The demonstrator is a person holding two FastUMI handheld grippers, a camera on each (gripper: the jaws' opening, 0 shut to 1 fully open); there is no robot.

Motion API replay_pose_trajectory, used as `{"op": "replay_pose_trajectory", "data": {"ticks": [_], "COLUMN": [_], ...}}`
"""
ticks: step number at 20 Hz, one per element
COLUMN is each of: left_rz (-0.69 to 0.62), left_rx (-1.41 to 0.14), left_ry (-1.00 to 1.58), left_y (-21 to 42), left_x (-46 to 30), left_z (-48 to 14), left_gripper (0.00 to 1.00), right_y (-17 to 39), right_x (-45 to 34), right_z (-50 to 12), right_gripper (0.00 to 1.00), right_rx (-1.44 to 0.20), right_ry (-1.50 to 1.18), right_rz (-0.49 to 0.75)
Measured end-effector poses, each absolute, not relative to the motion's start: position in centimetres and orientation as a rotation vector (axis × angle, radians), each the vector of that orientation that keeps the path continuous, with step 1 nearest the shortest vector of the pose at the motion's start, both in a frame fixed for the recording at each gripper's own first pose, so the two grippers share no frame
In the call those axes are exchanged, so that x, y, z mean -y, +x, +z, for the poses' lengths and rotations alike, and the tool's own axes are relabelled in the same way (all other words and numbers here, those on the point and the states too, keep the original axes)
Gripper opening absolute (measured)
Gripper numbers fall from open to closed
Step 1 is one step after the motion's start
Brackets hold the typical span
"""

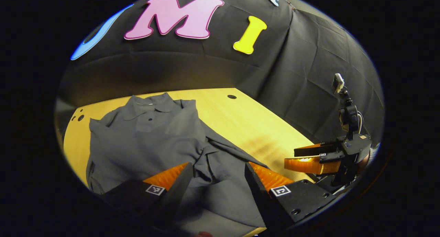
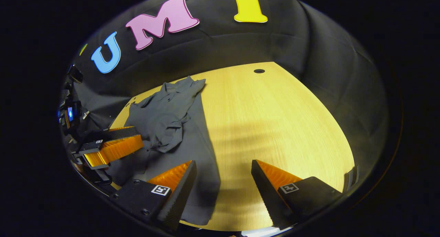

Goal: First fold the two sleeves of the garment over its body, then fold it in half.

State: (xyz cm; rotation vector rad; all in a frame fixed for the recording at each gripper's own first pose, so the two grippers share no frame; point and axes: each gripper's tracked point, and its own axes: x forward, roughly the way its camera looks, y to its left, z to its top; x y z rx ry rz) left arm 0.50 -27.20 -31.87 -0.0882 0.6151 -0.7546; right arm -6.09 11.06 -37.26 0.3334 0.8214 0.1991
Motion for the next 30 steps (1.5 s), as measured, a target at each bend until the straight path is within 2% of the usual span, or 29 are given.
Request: {"op": "replay_pose_trajectory", "data": {"ticks": [8,9,10,15,19,24,30], "left_rz": [-0.583,-0.556,-0.526,-0.34,-0.241,-0.163,-0.17], "left_rx": [-0.666,-0.679,-0.694,-0.756,-0.791,-0.842,-0.931], "left_ry": [-0.063,-0.063,-0.062,-0.071,-0.027,-0.021,-0.002], "left_y": [-3.2,-3.8,-4.2,-5.6,-6.3,-6.6,-6.8], "left_x": [13.8,11.9,10.1,1.4,-3.6,-6.7,-6.3], "left_z": [-33.9,-34.5,-35.1,-38.0,-40.7,-43.3,-46.6], "left_gripper": [0.96,0.91,0.96,0.96,0.96,0.96,0.96], "right_y": [-11.2,-11.5,-11.8,-12.8,-13.7,-14.3,-14.6], "right_x": [-14.3,-14.6,-14.9,-16.5,-17.2,-17.5,-18.0], "right_z": [-38.0,-37.9,-37.9,-38.6,-39.6,-40.7,-42.5], "right_gripper": [0.99,0.99,0.99,0.99,0.99,0.99,0.99], "right_rx": [-0.897,-0.903,-0.906,-0.939,-0.977,-1.019,-1.069], "right_ry": [0.295,0.293,0.291,0.264,0.25,0.222,0.164], "right_rz": [0.226,0.225,0.224,0.218,0.201,0.188,0.197]}}
